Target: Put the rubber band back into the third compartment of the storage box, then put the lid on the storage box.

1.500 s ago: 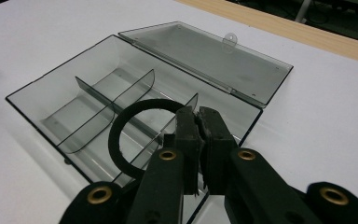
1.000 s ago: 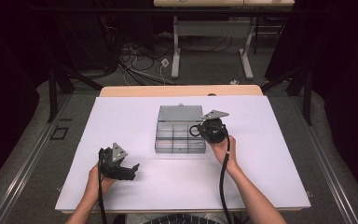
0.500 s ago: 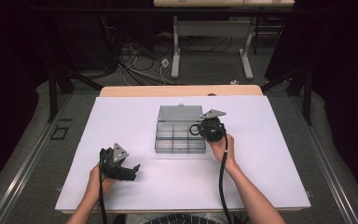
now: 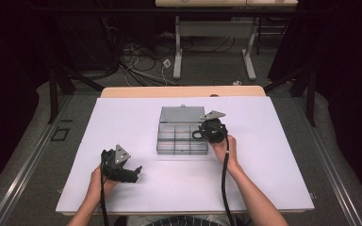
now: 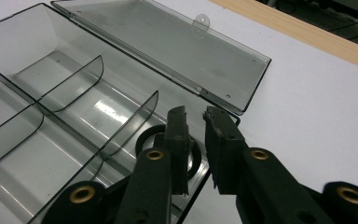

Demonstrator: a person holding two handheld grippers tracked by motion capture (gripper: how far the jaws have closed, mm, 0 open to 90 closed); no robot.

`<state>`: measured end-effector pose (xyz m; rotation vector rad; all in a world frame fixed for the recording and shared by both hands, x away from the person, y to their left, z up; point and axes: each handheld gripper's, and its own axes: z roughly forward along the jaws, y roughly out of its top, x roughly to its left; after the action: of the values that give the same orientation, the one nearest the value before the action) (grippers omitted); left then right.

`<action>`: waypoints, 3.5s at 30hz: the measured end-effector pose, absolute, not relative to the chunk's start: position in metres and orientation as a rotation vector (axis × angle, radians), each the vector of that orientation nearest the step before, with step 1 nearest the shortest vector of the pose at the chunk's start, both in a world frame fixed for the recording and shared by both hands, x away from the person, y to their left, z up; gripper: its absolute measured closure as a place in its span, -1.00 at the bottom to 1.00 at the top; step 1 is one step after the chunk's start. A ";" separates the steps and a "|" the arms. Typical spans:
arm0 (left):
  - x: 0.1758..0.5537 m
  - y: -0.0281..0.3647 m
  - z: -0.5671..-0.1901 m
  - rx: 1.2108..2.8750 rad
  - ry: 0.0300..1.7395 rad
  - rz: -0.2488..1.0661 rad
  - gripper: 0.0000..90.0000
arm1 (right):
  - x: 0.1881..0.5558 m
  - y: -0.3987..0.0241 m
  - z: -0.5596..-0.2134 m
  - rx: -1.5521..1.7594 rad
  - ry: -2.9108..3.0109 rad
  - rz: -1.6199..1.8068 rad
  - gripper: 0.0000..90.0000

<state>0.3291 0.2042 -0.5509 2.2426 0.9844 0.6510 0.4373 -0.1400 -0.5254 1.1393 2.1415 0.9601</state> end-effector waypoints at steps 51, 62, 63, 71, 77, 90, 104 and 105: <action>0.327 0.204 -0.551 2.241 0.979 0.641 -0.98 | 0.419 -0.188 -0.496 1.062 2.361 1.111 -0.94; 0.326 0.199 -0.549 2.228 0.958 0.625 -0.97 | 0.422 -0.194 -0.496 1.069 2.364 1.092 -1.00; 0.327 0.198 -0.549 2.229 0.952 0.625 -0.97 | 0.422 -0.195 -0.496 1.080 2.372 1.087 -1.00; 0.328 0.185 -0.543 2.235 0.912 0.626 -0.99 | 0.423 -0.197 -0.497 1.075 2.370 1.093 -1.00; 0.336 0.172 -0.535 2.223 0.898 0.624 -1.00 | 0.424 -0.196 -0.499 1.079 2.373 1.086 -1.00; 0.364 0.145 -0.516 2.215 0.876 0.618 -0.98 | 0.425 -0.197 -0.499 1.065 2.349 1.085 -1.00; 0.394 0.111 -0.510 2.185 0.911 0.556 -0.98 | 0.427 -0.202 -0.500 1.084 2.337 1.076 -1.00; 0.396 0.109 -0.510 2.192 0.909 0.556 -0.98 | 0.427 -0.202 -0.500 1.078 2.335 1.077 -1.00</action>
<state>0.3965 0.1088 -0.5101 2.1918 0.9085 0.5558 0.4273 -0.2019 -0.4998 1.0784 2.3352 1.0774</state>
